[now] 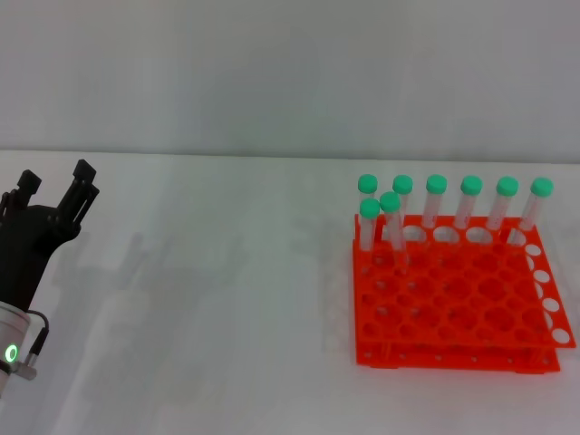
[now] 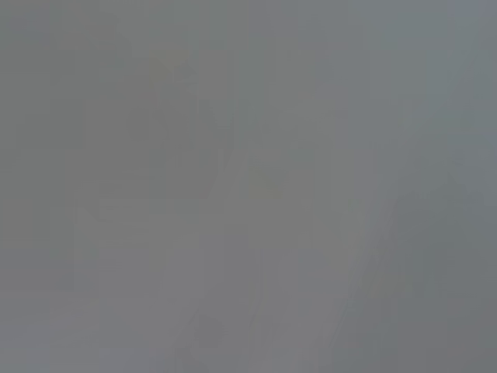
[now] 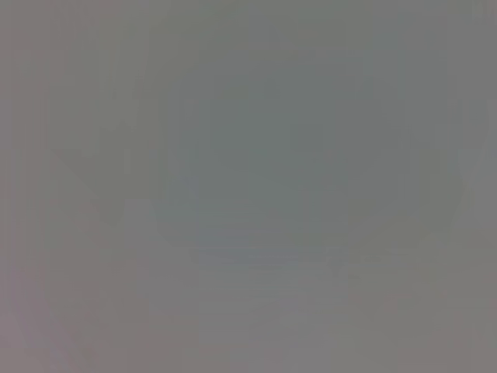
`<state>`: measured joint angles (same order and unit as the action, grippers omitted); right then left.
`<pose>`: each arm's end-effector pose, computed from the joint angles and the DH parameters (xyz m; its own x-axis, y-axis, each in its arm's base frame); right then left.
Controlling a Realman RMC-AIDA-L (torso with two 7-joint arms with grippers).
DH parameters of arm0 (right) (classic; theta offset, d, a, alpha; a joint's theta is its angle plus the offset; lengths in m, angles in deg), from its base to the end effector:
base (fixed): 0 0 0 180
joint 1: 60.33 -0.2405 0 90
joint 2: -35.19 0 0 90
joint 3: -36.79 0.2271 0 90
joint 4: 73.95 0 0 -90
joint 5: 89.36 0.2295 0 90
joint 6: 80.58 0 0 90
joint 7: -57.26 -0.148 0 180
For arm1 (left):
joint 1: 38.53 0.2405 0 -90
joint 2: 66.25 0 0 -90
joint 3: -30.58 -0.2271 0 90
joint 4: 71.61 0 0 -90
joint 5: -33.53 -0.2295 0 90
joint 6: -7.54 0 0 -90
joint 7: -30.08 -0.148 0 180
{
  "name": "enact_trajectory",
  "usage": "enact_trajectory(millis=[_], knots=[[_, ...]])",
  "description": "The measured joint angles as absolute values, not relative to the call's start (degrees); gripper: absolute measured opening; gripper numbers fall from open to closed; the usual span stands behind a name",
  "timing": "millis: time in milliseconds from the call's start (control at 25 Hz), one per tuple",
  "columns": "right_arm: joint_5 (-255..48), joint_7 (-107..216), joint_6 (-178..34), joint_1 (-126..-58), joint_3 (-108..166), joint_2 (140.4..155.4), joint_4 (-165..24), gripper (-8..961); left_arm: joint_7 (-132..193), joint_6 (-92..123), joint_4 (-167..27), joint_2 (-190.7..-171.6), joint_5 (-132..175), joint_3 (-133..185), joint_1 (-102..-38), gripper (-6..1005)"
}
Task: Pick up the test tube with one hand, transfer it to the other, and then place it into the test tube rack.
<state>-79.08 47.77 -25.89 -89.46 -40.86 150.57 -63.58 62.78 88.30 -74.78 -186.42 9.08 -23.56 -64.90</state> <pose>0.3484 0.3830 0.0721 0.7258 0.0464 -0.6864 -0.6861 0.1208 -0.7174 -0.3283 0.3097 0.0134 0.3928 -0.1251 0.9111 0.9022 -0.1395 -0.4081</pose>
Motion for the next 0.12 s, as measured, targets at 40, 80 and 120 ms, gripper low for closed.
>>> enact_trajectory(millis=[40,80,120], knots=[[-79.1,47.8,-25.9,-89.5,-40.6,150.58,-63.6,832,62.8,88.3,-74.8,-186.41,9.2,-23.6,-64.9,890],[-79.1,47.8,-25.9,-89.6,-40.5,150.59,-63.6,832,62.8,88.3,-74.8,-186.4,9.4,-23.6,-64.9,890],[-79.1,47.8,-25.9,-89.7,-40.5,150.59,-63.6,832,62.8,88.3,-74.8,-186.4,9.5,-23.6,-64.9,890]])
